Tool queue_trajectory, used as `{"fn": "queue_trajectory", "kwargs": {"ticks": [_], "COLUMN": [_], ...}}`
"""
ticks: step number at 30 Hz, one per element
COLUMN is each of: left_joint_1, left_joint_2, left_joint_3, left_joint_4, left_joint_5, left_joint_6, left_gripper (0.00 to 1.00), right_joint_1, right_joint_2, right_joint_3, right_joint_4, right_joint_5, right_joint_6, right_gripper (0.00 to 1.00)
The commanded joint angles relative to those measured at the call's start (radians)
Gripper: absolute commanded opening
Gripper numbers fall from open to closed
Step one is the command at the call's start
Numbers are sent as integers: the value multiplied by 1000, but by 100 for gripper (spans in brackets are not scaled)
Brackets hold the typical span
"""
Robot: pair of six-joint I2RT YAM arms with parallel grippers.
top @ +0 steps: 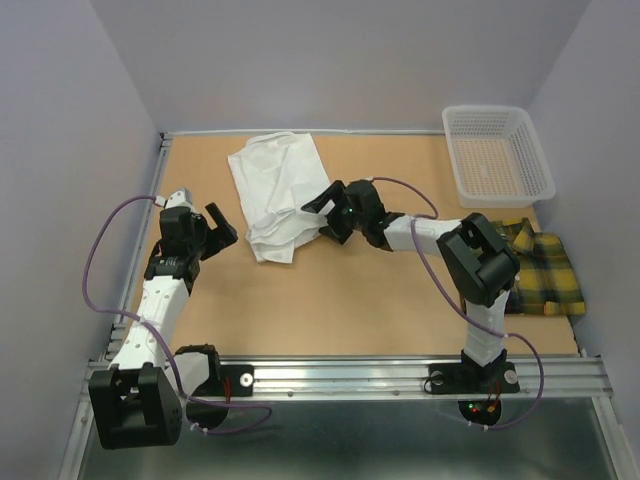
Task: Fold and stack the long sleeve shirts
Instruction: Fold the shirt
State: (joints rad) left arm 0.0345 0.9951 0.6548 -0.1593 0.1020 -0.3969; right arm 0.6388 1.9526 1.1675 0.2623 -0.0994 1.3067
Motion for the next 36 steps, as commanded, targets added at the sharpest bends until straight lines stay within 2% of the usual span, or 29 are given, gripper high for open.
{"fn": "queue_trajectory", "kwargs": {"ticks": [1,12,20,36], "left_joint_1": [1,2,1,2], "left_joint_2": [-9,-16,-15,-23], "left_joint_3": [11,11,9,9], "left_joint_4": [38,38,41,43], "left_joint_5": [13,8,8,-1], "left_joint_6": [18,18,20,20], "left_gripper": [99,99,99,99], "right_joint_1": [13,12,13,21], "right_joint_2": [25,62,9,-24], "right_joint_3": [89,187,138,169], "right_joint_4": [46,-6,-48,-95], "right_joint_5": [38,21,50,40], "right_joint_6": [5,23,19,17], "right_gripper": [98,96,94,95]}}
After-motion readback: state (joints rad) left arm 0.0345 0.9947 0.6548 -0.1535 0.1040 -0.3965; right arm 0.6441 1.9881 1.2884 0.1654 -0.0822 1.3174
